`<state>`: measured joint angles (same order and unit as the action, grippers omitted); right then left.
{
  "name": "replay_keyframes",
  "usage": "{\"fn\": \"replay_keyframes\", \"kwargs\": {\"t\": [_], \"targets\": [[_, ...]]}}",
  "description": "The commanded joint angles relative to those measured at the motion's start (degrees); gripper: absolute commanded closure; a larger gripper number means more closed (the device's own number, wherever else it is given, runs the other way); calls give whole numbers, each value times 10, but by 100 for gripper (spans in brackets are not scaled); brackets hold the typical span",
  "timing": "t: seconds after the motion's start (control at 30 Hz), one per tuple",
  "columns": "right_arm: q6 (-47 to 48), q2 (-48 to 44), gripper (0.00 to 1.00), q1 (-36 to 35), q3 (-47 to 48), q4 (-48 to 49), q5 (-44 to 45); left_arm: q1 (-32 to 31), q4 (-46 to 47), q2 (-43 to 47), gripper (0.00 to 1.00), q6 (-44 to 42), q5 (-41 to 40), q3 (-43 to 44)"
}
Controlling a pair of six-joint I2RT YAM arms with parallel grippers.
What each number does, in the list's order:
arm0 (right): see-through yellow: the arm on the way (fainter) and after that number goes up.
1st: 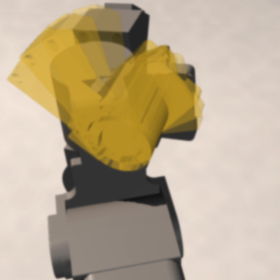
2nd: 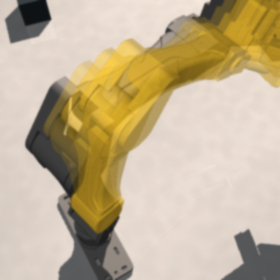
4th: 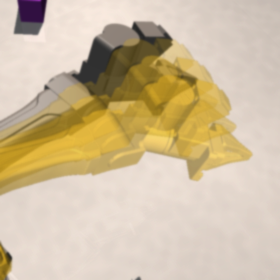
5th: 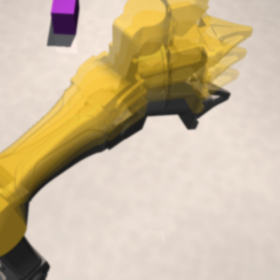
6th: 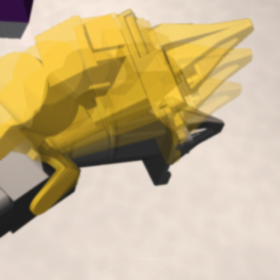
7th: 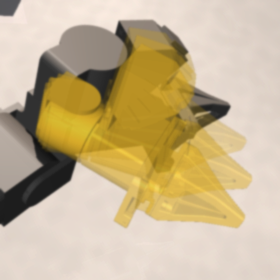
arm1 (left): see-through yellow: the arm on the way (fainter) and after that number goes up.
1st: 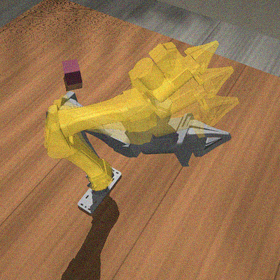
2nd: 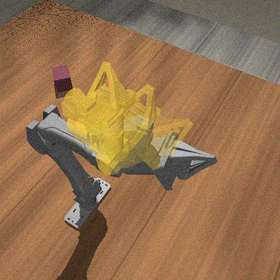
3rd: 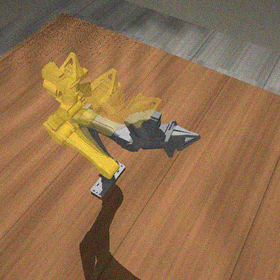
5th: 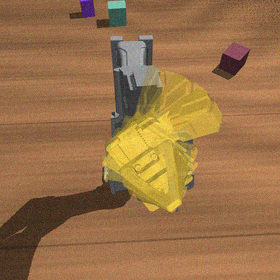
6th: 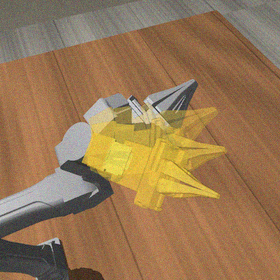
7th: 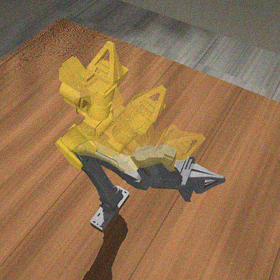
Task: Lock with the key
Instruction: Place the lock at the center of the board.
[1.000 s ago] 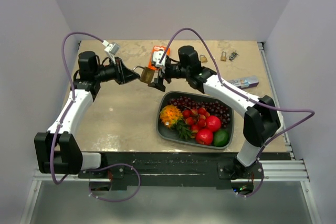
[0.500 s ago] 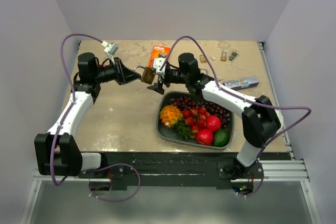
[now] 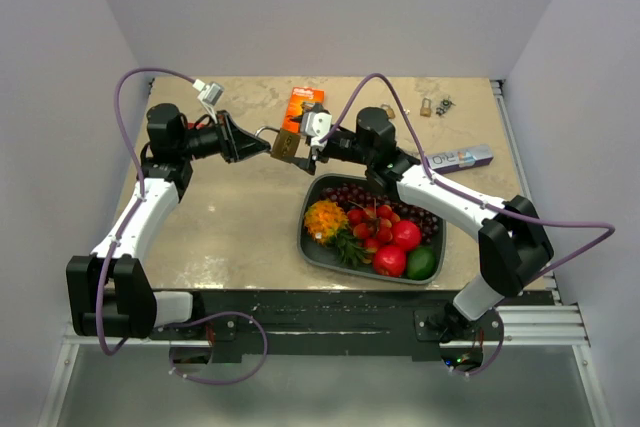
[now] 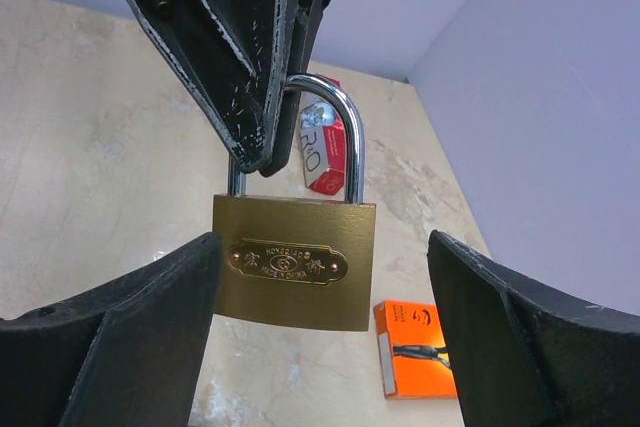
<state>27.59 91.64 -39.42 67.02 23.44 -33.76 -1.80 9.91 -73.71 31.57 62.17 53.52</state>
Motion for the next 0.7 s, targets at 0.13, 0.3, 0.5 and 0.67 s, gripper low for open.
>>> {"fn": "replay_keyframes", "kwargs": {"t": [0.13,0.3,0.5,0.67], "targets": [[0,-5,13,-4,9,23,11,-1,92,25,100,53,23,-1],[2,-3,11,-7,9,20,7,-1,103,24,100,64,21,-3],[-2,5,13,-9,17,10,4,-1,128,22,100,85,16,-12],[-4,6,13,-9,18,6,1,-1,136,20,100,89,11,-11]]}}
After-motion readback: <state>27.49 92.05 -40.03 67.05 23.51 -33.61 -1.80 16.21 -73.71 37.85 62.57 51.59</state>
